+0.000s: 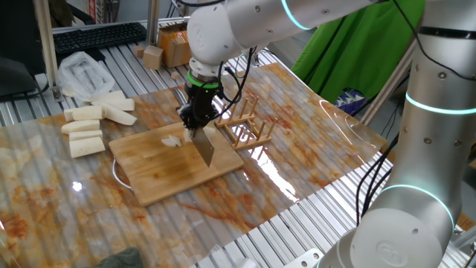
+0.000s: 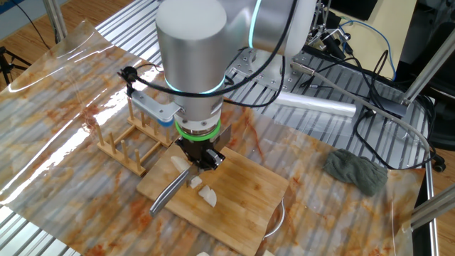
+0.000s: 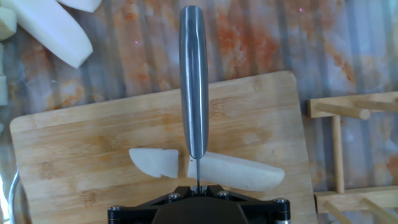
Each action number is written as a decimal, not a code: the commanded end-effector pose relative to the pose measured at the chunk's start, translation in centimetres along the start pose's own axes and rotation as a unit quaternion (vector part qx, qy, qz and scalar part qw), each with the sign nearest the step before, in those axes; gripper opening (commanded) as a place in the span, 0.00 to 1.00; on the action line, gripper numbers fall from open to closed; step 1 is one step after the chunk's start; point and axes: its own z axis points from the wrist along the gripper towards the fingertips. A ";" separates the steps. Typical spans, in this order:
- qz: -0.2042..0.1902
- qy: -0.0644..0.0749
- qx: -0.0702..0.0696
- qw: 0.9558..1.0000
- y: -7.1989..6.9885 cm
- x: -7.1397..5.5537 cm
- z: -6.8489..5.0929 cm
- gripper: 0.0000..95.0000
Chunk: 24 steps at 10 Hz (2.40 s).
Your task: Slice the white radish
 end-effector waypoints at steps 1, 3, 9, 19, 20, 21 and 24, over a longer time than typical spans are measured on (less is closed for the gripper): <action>-0.001 -0.010 0.000 1.000 0.2 -0.4 2.1 0.00; 0.000 -0.001 0.003 1.000 0.2 -0.4 1.6 0.00; 0.018 -0.002 -0.004 1.000 1.1 -0.1 1.2 0.00; 0.038 0.000 -0.017 0.999 2.3 0.2 0.3 0.00; 0.032 -0.003 -0.007 0.999 2.3 0.2 0.3 0.00; 0.020 -0.005 0.009 1.000 2.1 0.2 0.3 0.00; 0.006 -0.003 0.014 1.000 1.5 0.2 -0.1 0.00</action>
